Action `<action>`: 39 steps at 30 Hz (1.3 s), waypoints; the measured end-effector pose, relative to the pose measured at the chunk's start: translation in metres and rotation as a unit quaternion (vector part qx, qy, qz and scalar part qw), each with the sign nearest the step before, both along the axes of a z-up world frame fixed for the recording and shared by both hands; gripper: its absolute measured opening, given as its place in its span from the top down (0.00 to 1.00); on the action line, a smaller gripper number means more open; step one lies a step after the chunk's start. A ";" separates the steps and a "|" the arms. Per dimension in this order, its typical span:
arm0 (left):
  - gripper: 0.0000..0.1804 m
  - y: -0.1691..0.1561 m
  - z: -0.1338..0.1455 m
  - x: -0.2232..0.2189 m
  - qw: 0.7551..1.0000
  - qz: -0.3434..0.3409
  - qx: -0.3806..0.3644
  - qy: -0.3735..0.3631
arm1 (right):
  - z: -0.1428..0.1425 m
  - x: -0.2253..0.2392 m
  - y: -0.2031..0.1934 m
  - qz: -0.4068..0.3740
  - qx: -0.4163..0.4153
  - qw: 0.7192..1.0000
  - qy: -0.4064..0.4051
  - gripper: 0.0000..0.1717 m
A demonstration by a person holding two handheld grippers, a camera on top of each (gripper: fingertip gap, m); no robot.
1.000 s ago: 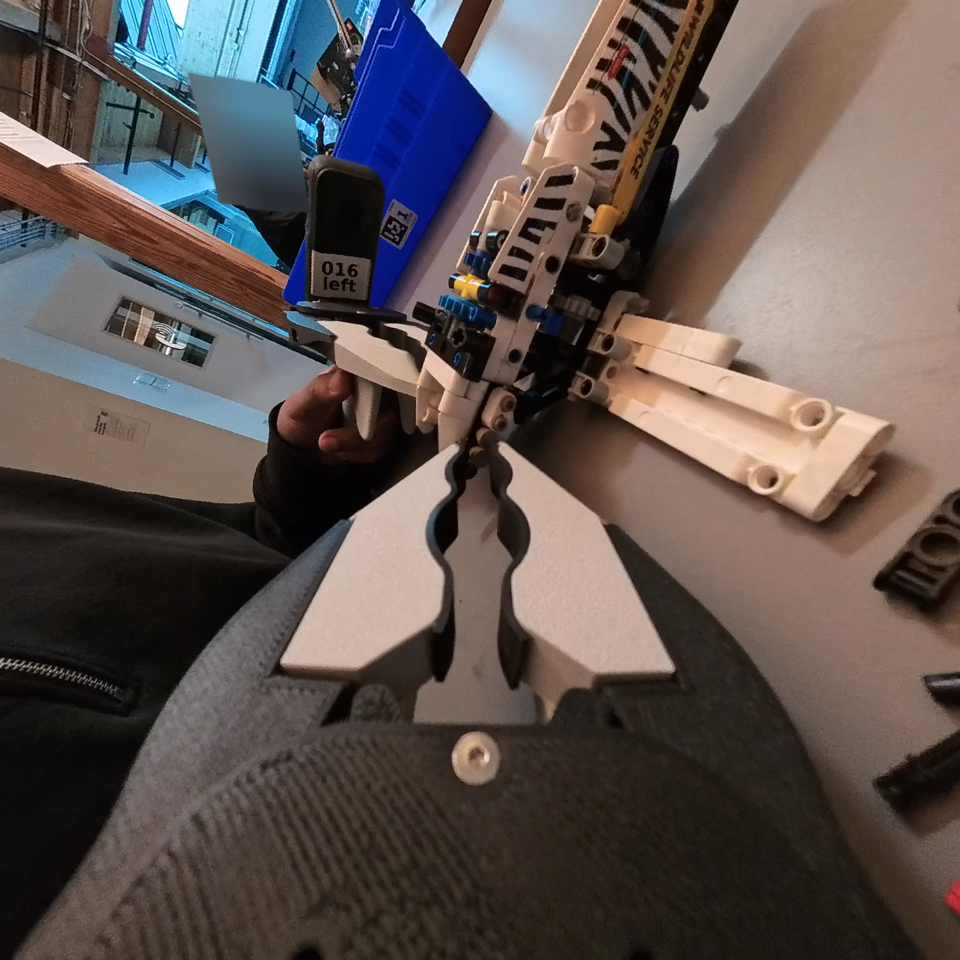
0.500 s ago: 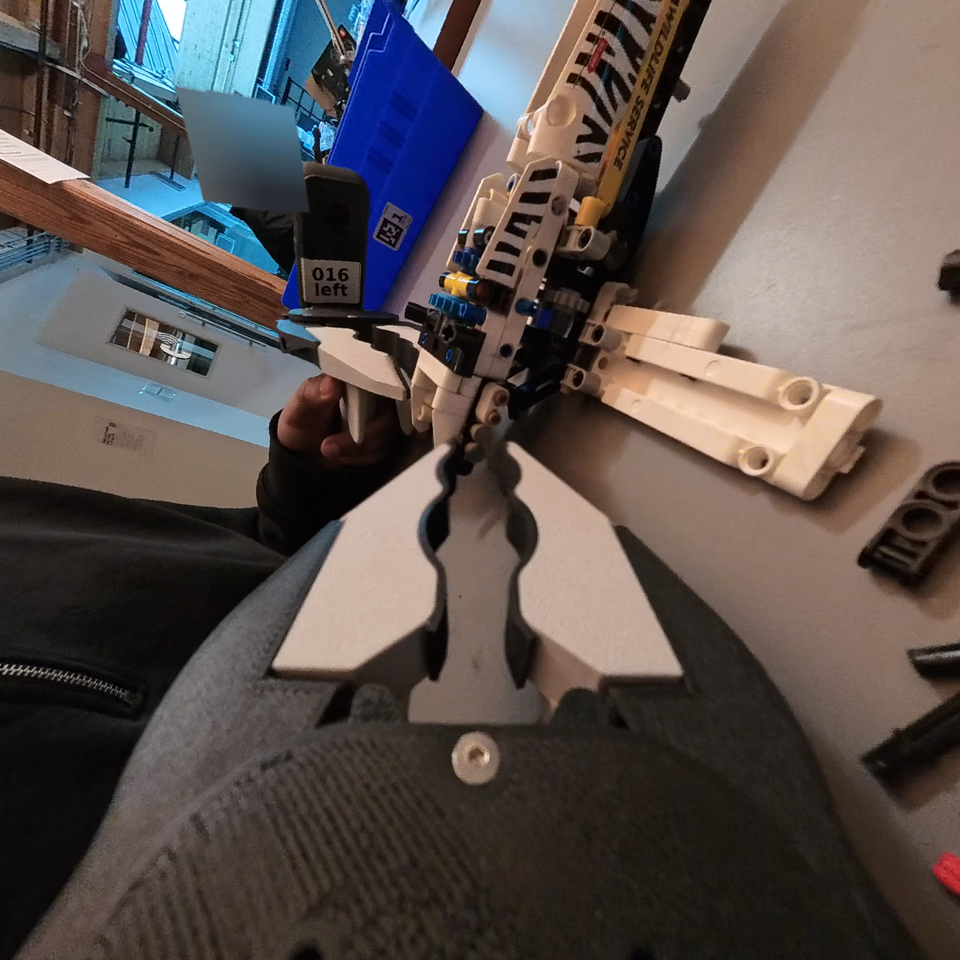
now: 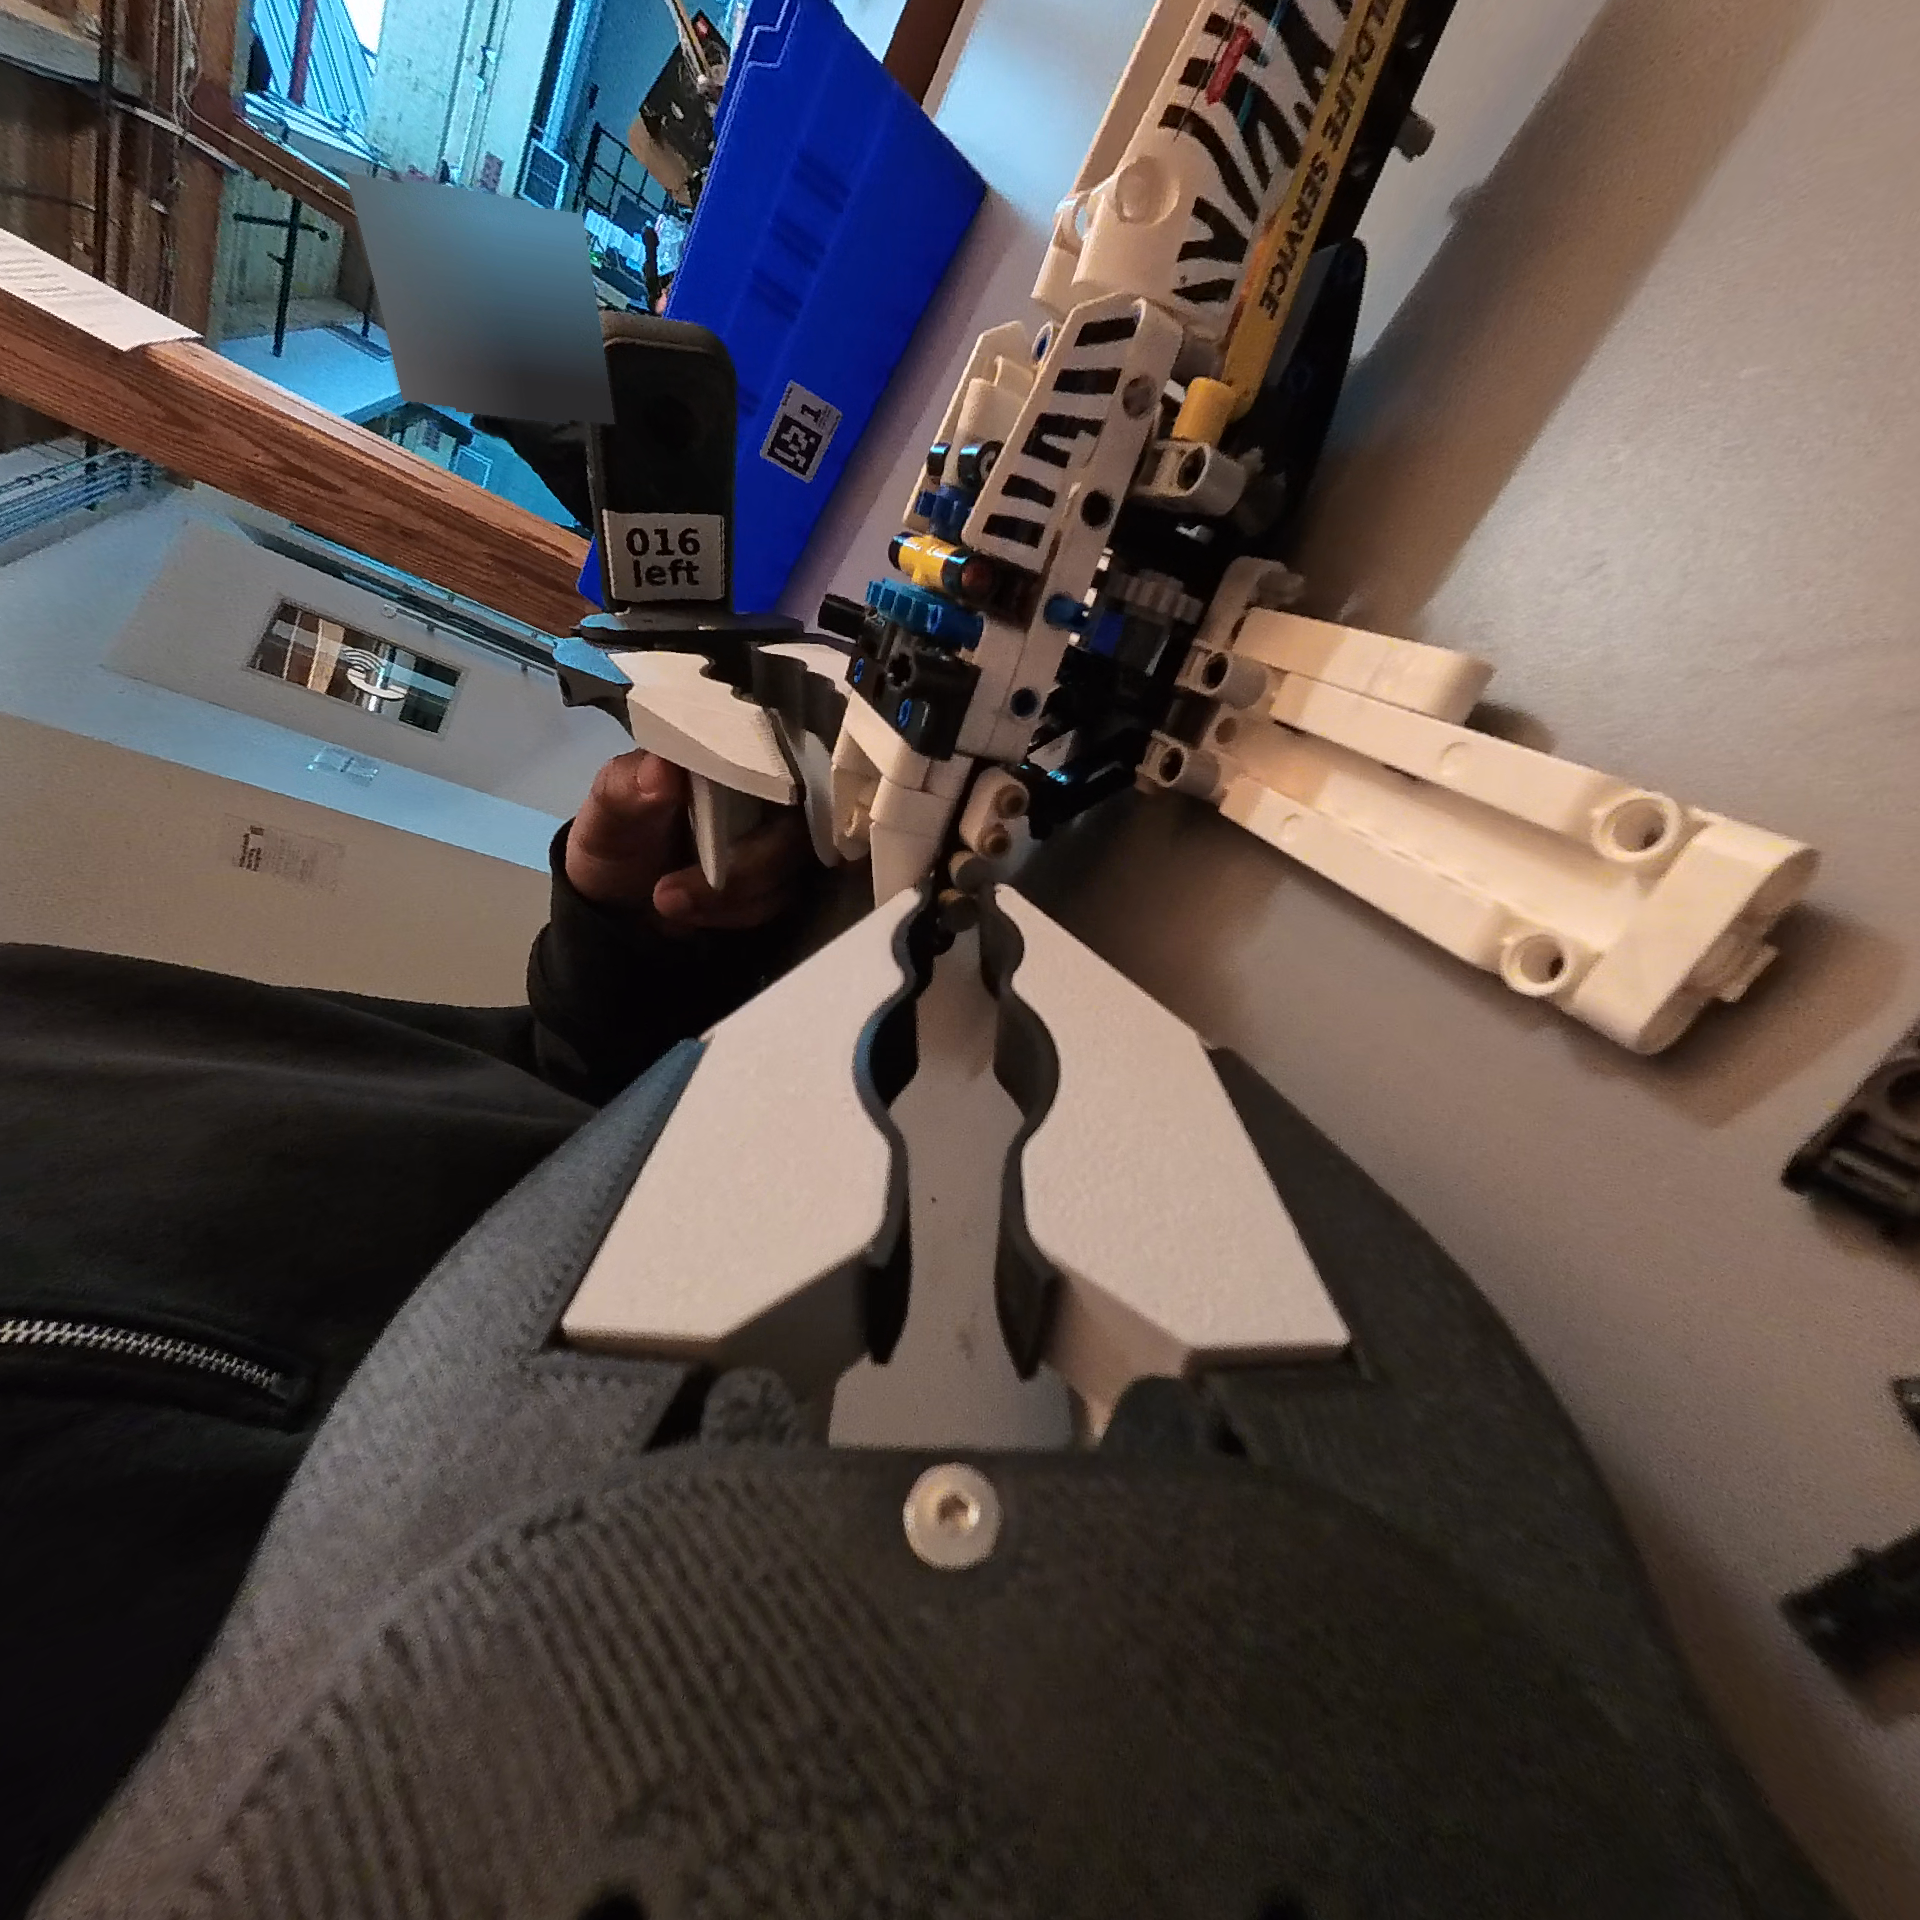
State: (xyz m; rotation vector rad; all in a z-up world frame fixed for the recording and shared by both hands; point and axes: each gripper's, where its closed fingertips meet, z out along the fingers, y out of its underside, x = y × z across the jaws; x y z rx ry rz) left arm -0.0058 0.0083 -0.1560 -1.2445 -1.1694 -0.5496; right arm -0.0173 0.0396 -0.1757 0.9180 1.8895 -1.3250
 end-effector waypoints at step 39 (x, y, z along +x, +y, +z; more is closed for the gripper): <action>0.88 -0.004 0.001 0.001 0.996 0.038 -0.069 0.041 | 0.002 -0.002 0.005 -0.012 0.015 0.999 0.038 0.90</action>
